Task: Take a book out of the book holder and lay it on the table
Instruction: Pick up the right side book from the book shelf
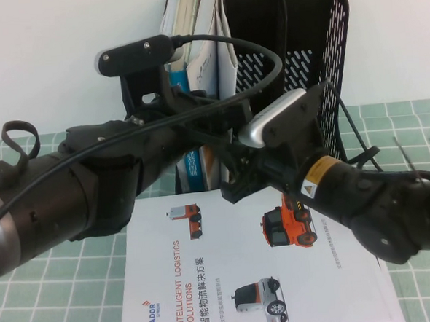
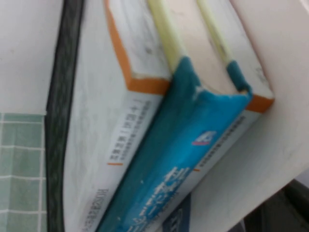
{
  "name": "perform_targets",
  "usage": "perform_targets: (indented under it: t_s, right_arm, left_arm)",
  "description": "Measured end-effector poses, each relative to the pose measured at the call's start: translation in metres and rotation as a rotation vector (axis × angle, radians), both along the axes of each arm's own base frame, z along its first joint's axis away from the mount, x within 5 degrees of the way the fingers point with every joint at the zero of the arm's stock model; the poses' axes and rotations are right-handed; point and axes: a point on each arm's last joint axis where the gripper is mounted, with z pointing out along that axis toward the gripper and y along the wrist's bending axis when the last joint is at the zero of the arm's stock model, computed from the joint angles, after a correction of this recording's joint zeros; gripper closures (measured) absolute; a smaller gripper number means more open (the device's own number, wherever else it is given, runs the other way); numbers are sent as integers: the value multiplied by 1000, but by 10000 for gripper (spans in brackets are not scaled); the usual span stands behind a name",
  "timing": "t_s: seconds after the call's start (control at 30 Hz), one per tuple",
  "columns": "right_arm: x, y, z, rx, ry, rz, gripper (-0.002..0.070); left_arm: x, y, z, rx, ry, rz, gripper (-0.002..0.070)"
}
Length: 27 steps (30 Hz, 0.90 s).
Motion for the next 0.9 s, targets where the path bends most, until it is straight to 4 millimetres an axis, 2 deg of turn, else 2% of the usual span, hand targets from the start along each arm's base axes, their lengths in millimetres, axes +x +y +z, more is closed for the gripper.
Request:
perform_targets:
  t_s: [0.13, 0.3, 0.43, 0.53, 0.67, 0.8, 0.9]
  right_arm:
    - [7, 0, -5, -26, -11, -46, 393]
    - [9, -3, -5, -41, -18, -93, 599]
    - [10, -3, -4, -11, -18, -121, 642]
    - [8, -7, 9, 22, -68, -144, 650]
    - [1, -20, 53, 45, -188, -210, 651]
    - [-18, -40, 109, 94, -290, -254, 662]
    - [-36, -51, 137, 8, -347, -232, 663]
  left_arm:
    - [0, 0, 0, 4, 0, 2, 678]
    - [-1, -1, 0, -3, 7, -14, 678]
    - [-7, -3, 9, -36, 0, -73, 678]
    - [-23, -7, 27, -89, -22, -212, 678]
    - [-53, -3, 64, -169, -96, -369, 678]
    - [-83, 16, 104, -232, -210, -418, 678]
    - [-110, 32, 131, -281, -300, -460, 678]
